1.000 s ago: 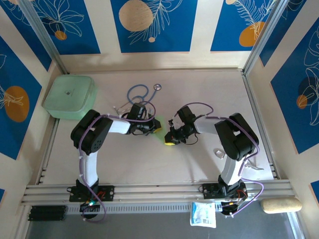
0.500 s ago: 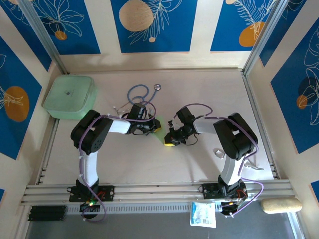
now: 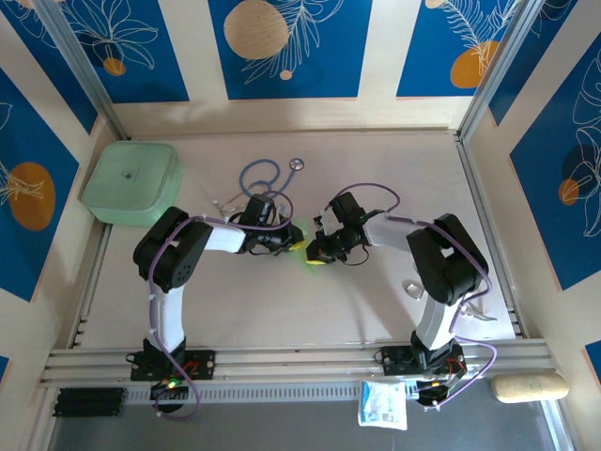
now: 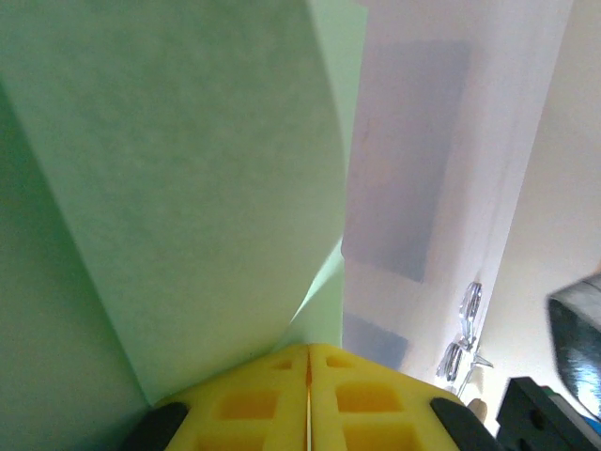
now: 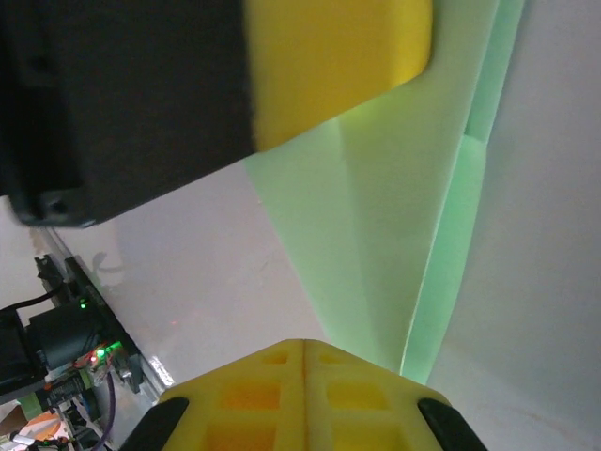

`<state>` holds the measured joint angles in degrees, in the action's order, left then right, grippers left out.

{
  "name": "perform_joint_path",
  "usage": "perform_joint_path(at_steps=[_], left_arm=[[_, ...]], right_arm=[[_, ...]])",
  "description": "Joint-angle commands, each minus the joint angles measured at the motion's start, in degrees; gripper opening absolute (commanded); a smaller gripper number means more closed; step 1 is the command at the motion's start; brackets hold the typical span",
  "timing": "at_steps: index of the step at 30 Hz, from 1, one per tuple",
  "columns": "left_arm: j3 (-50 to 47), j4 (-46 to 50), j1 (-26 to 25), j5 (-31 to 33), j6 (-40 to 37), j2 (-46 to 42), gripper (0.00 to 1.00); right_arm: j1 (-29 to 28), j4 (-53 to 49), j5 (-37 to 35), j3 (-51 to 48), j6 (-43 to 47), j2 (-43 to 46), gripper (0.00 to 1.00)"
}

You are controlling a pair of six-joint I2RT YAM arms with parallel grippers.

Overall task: Fold a paper plane with a square sheet of paper (pick it up from the middle)
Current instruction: Fourth fold the wing at the center of the table.

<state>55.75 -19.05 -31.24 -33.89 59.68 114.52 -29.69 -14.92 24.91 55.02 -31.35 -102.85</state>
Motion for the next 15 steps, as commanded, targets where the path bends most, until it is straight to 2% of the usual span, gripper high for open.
perform_joint_path(at_steps=[1,15], left_arm=[[-1.6,3.9,0.3,1.3,0.2,2.5,0.1],[-0.6,6.7,0.3,2.0,-0.2,2.4,0.1]], right_arm=[[-0.4,-2.3,-0.7,1.2,0.1,-2.2,0.06],[-0.3,-8.7,-2.0,0.8,1.1,-5.9,0.04]])
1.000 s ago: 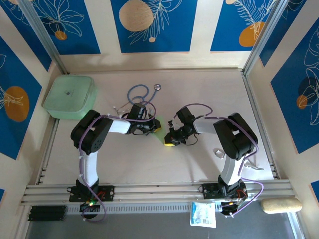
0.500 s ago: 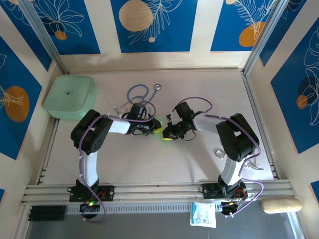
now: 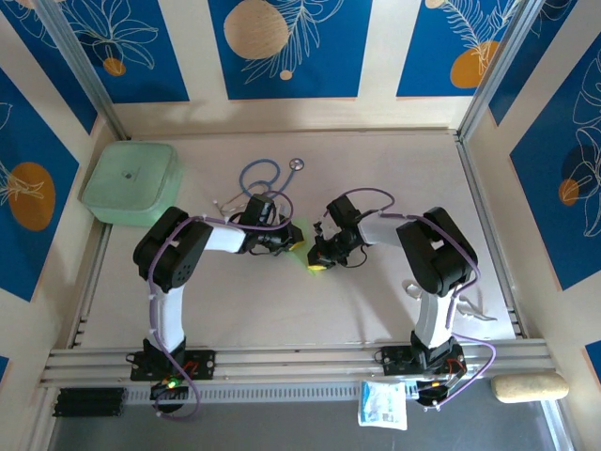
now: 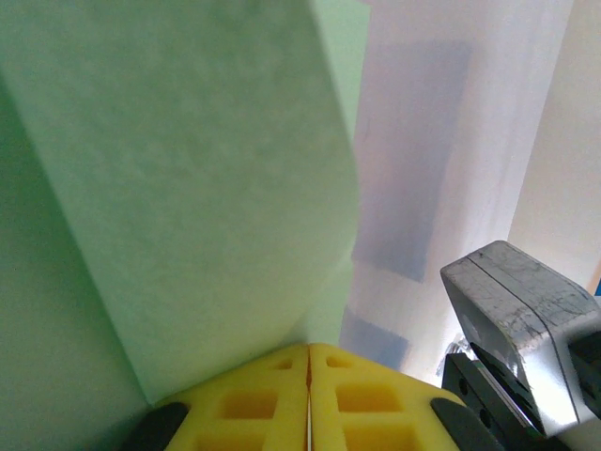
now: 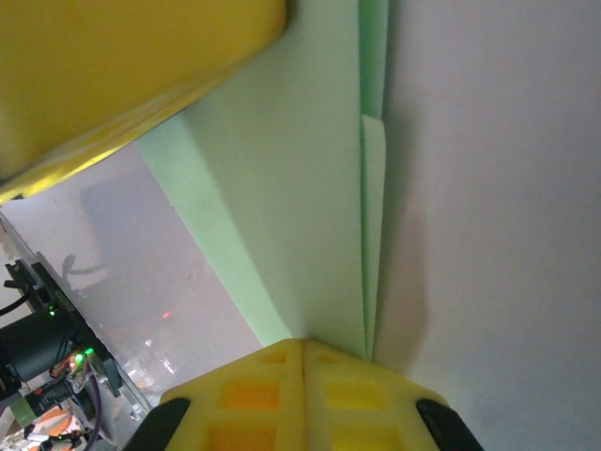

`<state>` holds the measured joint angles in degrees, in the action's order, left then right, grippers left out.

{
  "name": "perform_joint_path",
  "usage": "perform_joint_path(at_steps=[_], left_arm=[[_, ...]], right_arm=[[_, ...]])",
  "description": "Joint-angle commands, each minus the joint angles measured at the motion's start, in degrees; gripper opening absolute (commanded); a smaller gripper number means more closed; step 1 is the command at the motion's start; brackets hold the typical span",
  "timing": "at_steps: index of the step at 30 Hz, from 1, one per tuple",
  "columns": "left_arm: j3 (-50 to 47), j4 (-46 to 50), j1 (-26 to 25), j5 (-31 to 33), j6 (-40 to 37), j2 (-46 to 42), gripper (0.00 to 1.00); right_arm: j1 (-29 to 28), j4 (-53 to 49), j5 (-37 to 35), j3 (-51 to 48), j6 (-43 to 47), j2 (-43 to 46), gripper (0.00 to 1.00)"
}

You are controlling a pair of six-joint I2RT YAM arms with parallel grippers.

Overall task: Fold a paper plane with a square sheet of paper (pick it up from the middle)
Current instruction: Fourth fold the wing at the center of the table.

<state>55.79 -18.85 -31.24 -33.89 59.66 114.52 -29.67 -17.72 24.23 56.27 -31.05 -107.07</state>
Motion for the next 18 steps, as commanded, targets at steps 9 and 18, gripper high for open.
perform_joint_path(at_steps=[9,18], left_arm=[[-0.2,13.5,0.2,5.3,-1.0,2.8,0.09],[0.1,12.1,0.2,3.9,-1.3,2.6,0.09]], right_arm=[[-0.8,-8.7,-0.9,-5.9,0.6,2.5,0.04],[-1.0,-8.6,0.1,-9.7,0.1,9.5,0.04]])
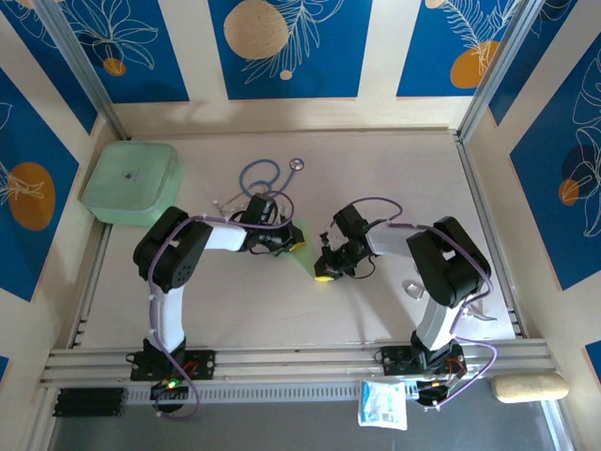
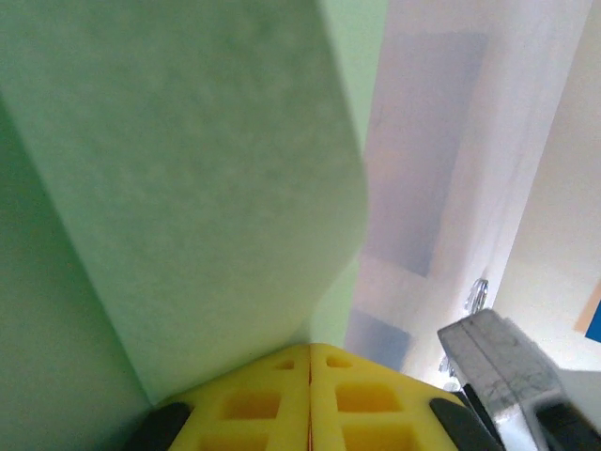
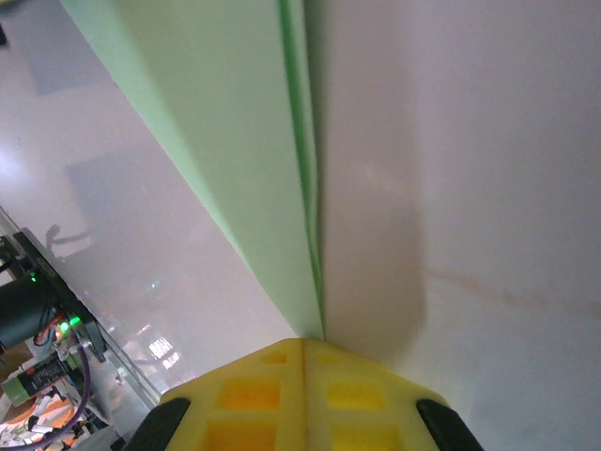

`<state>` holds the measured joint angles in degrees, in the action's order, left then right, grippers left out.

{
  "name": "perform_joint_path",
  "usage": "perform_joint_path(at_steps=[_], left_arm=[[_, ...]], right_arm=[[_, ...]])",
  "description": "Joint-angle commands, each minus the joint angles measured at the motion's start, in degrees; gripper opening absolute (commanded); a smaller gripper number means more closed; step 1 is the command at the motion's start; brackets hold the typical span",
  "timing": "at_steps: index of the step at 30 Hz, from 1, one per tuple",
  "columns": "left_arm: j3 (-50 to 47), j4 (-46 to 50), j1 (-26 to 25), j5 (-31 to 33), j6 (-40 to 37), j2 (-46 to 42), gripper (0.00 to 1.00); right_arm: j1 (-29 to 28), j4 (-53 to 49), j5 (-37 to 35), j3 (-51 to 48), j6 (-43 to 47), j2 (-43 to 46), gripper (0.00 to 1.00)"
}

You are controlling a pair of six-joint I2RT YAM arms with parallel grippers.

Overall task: Fold a paper plane with a square sheet of paper (pick it up from the middle)
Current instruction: Fourth fold the wing at the center of the table.

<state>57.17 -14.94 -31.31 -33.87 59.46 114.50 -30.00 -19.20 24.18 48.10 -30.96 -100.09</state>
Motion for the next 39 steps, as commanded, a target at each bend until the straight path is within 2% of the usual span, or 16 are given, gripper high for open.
perform_joint_path(at_steps=[1,6,17,27,33,39], left_arm=[[-1.2,8.1,0.3,3.6,-1.1,2.5,0.09],[-1.3,6.9,0.3,3.1,-0.7,2.3,0.09],[-1.5,5.3,0.3,2.5,0.2,1.8,0.09],[-0.8,1.0,0.2,-0.6,-0.7,-2.1,0.12],[2.0,7.4,0.2,0.1,-9.2,-4.2,0.15],[0.1,4.8,-0.8,-1.2,-9.6,-5.5,0.13]], right_arm=[[-0.5,-7.1,0.0,-1.0,0.1,4.1,0.04],[-0.8,-4.6,-2.0,2.2,0.1,7.9,0.05],[-2.9,-3.0,-7.6,11.5,-0.3,-3.8,0.05],[-2.4,-4.1,-7.8,7.3,0.3,-6.7,0.04],[-1.1,-5.9,-5.0,3.4,2.4,-5.6,0.04],[-1.0,-6.2,-4.3,4.3,2.0,-6.4,0.04]])
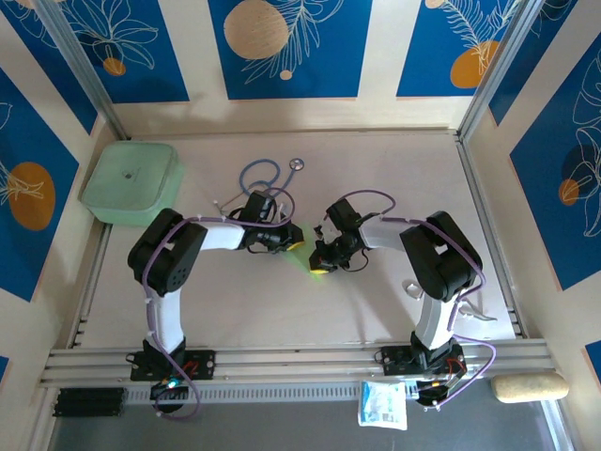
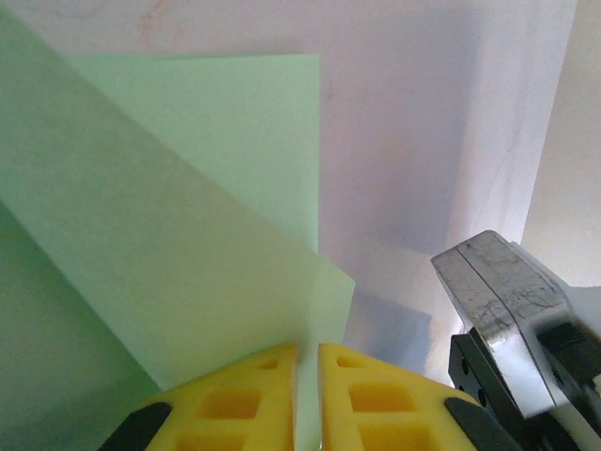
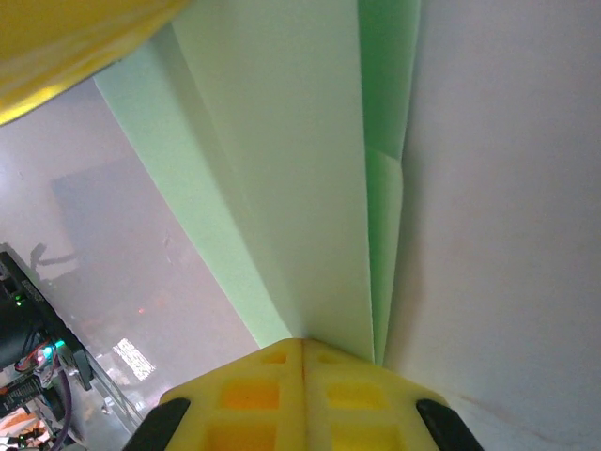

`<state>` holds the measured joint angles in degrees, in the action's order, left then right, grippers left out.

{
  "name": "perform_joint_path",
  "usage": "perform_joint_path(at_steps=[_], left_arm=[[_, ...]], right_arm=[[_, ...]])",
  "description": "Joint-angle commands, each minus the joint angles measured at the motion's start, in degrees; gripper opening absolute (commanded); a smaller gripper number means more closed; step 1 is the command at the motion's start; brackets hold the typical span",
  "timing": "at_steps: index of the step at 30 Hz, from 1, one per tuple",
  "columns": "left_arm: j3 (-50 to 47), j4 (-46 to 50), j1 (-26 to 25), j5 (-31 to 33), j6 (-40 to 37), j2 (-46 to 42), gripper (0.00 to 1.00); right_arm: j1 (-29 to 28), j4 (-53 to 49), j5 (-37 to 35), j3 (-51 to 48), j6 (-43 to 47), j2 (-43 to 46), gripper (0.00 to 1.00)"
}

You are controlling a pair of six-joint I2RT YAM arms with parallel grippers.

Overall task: Fold a paper plane with a square sheet of paper (pick it up from the middle)
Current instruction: Fourth fold the wing at the center of the table.

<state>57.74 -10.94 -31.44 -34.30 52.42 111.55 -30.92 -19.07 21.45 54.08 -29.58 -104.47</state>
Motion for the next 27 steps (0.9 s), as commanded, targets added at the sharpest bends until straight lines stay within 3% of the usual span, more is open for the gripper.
perform_joint_path(at_steps=[1,13,21,27], left_arm=[[-0.7,1.1,-1.0,-0.7,-3.0,-2.8,0.13],[-2.0,4.9,-5.1,-1.3,-6.6,-1.5,0.09],[1.1,13.9,-4.8,7.1,-7.8,0.7,0.09],[1.8,15.7,-2.4,8.9,-8.0,1.4,0.09]], right_arm=[[-0.2,-6.3,-1.4,-1.5,0.4,-2.1,0.04],[0.0,-7.0,-1.7,-1.4,0.3,-2.8,0.04],[0.0,-8.4,-2.9,-1.9,1.1,-3.8,0.03],[0.4,-9.1,-3.3,-2.6,1.4,-3.5,0.03]])
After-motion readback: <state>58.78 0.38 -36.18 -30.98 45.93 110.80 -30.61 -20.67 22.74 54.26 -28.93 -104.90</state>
